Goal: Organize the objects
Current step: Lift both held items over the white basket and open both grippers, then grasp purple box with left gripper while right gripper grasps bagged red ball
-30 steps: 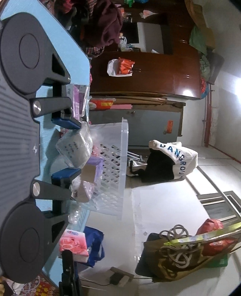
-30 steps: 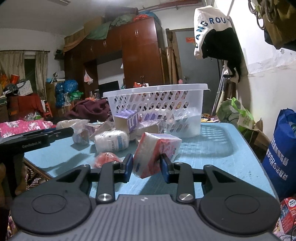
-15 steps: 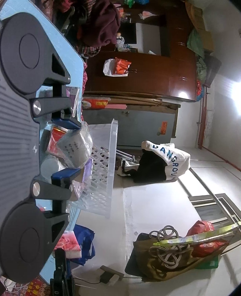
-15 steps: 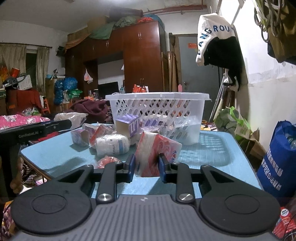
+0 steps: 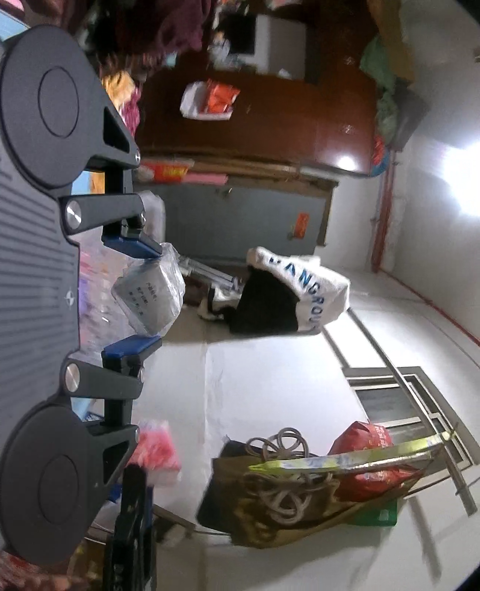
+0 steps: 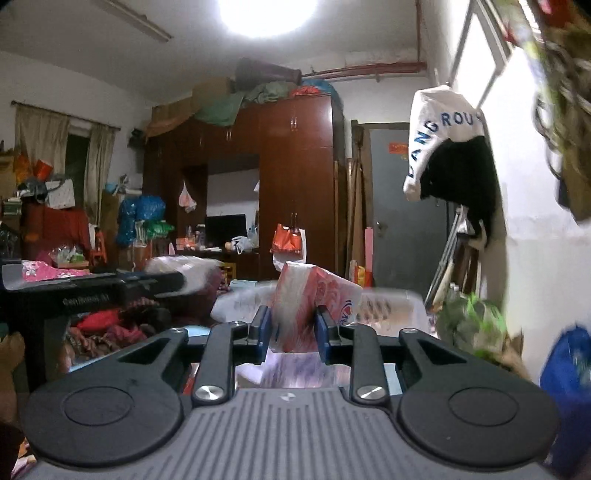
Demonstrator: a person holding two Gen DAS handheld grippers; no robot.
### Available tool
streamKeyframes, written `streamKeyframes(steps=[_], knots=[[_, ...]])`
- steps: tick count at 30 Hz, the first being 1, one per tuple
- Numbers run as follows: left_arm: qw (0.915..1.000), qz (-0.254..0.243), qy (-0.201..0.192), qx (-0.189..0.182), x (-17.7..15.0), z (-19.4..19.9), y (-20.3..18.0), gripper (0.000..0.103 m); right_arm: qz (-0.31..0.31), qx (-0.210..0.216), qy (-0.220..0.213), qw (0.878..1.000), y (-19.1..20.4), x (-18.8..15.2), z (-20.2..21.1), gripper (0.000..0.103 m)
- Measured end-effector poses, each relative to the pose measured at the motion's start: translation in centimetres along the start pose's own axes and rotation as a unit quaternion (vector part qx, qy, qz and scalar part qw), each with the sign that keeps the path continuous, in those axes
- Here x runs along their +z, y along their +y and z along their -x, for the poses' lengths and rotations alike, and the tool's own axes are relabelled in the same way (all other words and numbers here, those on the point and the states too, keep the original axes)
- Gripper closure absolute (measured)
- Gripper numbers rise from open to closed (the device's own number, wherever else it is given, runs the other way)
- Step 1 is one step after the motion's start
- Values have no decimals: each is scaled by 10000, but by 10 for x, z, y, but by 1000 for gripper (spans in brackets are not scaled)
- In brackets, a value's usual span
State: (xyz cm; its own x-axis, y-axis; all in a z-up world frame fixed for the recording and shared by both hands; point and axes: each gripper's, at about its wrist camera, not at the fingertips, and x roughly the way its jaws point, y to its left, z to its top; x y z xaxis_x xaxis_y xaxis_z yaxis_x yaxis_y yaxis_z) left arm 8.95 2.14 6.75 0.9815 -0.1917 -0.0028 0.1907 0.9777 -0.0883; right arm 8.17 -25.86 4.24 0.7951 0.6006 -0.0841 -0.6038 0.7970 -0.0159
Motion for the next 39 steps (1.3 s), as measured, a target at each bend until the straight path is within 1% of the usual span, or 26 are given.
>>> streamKeyframes(steps=[1,2,5,6,8,9,10,11,12,13,14,15,16,17,19,21,23,25,27,29,30,32,33,35,37,39], knots=[[9999,64,101,-39,9,-15,1,54,-50,33,37,10000,-5,12,-15,74],[9995,116,290,-72,16,-33,3,54,-56,65,220,9997,-11,24,-37,74],[9947,415,938,-52,26,-90,17,54,-212,108,734,9970,-27,37,-93,74],[9921,609,1091,-84,24,-103,24,53,-237,77,848,9961,-31,36,-106,74],[9830,960,1533,-330,18,-130,38,53,-211,48,1060,9941,-35,31,-128,70],[9798,1052,1664,-343,14,-138,41,53,-153,1,1198,9927,-36,27,-137,70],[9791,1042,1727,-272,12,-143,42,51,-122,-105,1186,9928,-36,24,-138,66],[9796,930,1770,-175,10,-146,40,37,-85,-209,1133,9933,-35,22,-137,50],[9794,861,1824,-86,9,-147,38,16,-84,-253,1107,9935,-35,21,-134,38],[9799,826,1815,-51,8,-144,36,12,-133,-239,1052,9941,-35,19,-126,18],[9813,798,1749,-59,8,-138,36,12,-188,-211,955,9950,-35,17,-116,11],[9829,802,1654,-61,9,-127,37,12,-229,-220,823,9961,-33,14,-101,11],[9851,790,1525,-76,12,-115,36,12,-269,-224,714,9968,-31,8,-83,8],[9880,719,1364,-63,9,-97,37,12,-327,-153,615,9975,-29,-1,-66,0],[9914,516,1198,97,3,-64,36,12,-495,256,528,9971,-25,-28,-34,0],[9919,443,1140,334,-13,-31,43,9,-628,463,607,9951,-13,-65,-6,0],[9888,408,1250,701,-30,-12,52,9,-824,478,588,9937,-1,-97,13,0],[9832,469,1426,1035,-50,-1,63,9,-956,526,607,9922,7,-113,19,1],[9773,460,1710,1160,-67,-1,73,9,-712,548,733,9933,21,-119,17,5],[9743,507,1842,1197,-74,-4,81,9,-251,379,779,9959,36,-119,12,13],[9731,534,1879,1224,-75,-5,84,9,-111,323,785,9963,40,-119,10,14],[9694,509,2039,1271,-74,-13,85,9,-51,303,872,9957,45,-119,8,27],[9672,434,2136,1302,-72,-18,85,9,-74,336,923,9951,44,-119,6,30],[9655,266,2187,1385,-71,-24,83,9,-91,325,958,9948,42,-121,6,40],[9602,299,2391,1412,-70,-30,85,9,-50,322,1008,9944,42,-123,5,47],[9580,412,2510,1328,-74,-30,88,13,4,308,993,9946,47,-129,8,50]])
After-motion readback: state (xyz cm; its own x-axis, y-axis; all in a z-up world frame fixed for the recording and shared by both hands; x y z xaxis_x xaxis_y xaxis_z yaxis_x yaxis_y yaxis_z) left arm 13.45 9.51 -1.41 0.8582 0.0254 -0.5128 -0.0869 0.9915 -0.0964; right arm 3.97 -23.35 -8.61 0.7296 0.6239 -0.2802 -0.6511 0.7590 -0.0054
